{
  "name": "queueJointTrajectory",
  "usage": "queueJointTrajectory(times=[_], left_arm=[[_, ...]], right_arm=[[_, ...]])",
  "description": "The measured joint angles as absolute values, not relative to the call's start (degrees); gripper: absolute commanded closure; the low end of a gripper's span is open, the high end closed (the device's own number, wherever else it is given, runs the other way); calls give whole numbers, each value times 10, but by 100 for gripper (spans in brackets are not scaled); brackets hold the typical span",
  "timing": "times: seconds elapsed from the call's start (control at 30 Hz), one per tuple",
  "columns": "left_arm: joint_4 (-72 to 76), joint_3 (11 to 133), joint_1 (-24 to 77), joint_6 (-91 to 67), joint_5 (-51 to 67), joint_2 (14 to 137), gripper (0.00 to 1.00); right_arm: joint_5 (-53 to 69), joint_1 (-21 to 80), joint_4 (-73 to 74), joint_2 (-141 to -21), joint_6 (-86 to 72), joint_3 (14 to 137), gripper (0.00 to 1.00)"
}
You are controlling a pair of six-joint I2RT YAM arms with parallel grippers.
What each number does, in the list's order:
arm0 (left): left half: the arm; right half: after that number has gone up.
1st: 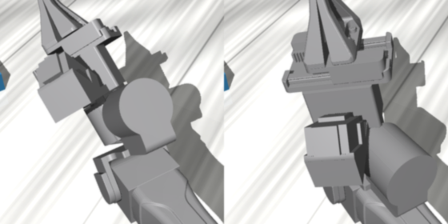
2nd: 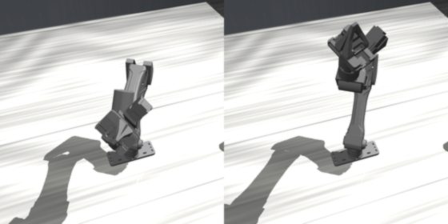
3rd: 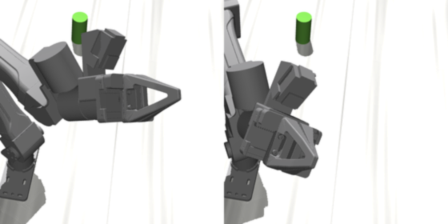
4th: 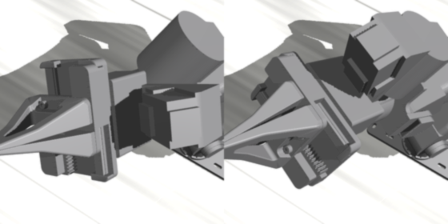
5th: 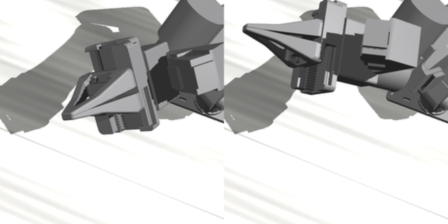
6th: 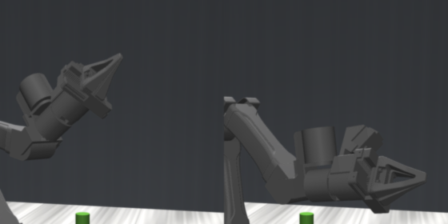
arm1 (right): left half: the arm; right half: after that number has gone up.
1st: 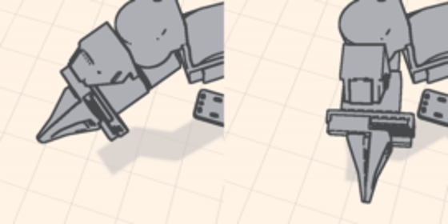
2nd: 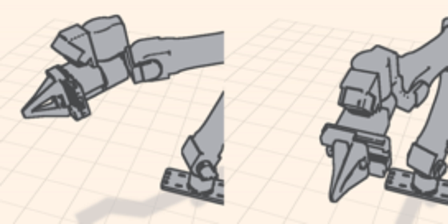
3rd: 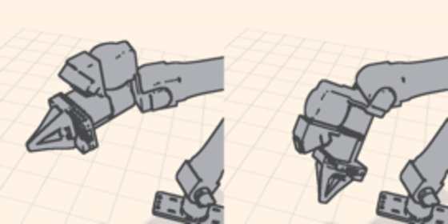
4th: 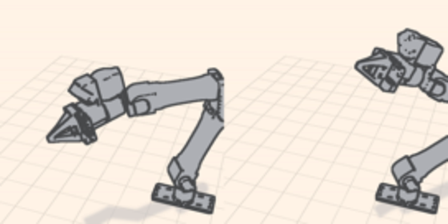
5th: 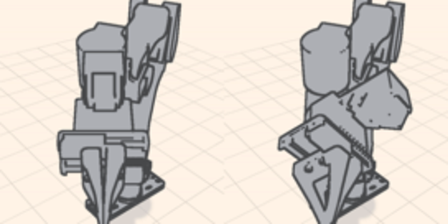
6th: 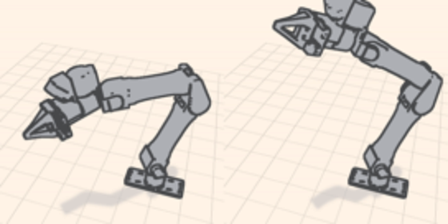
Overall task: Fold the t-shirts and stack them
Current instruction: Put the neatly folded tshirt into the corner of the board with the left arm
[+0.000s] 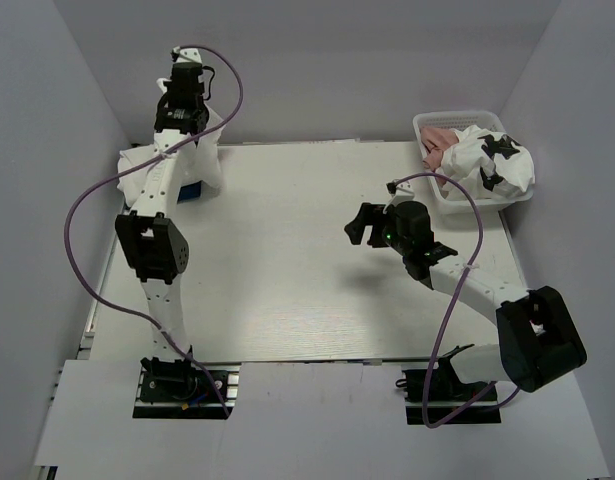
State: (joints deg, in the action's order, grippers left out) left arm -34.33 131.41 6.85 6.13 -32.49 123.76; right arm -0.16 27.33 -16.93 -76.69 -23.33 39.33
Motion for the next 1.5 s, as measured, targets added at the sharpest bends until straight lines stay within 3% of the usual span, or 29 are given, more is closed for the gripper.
queueJointTrajectory(times=[0.37, 1.13, 1.2, 1.27, 1.3, 1.4, 1.43, 1.5], left_arm=[[-311, 1321, 65, 51, -332, 1187, 100], [-259, 1294, -49, 61, -376, 1308, 98], [-235, 1278, -55, 67, -376, 1308, 86], [-214, 1260, -59, 75, -380, 1310, 66], [-210, 1255, -60, 80, -385, 1312, 48], [-191, 1254, -65, 91, -402, 1324, 6], [-187, 1254, -67, 94, -405, 1327, 1], [-184, 1254, -69, 88, -406, 1330, 1]], right_arm=[[4, 273, -169, -770, -233, 393, 10], [-5, 273, -158, -813, -233, 423, 10], [-9, 273, -154, -816, -233, 430, 10], [-13, 273, -150, -821, -232, 435, 10], [-14, 273, -147, -823, -231, 438, 10], [-20, 273, -138, -830, -228, 446, 10], [-24, 273, -135, -831, -227, 446, 10], [-31, 273, -132, -831, -227, 446, 10]])
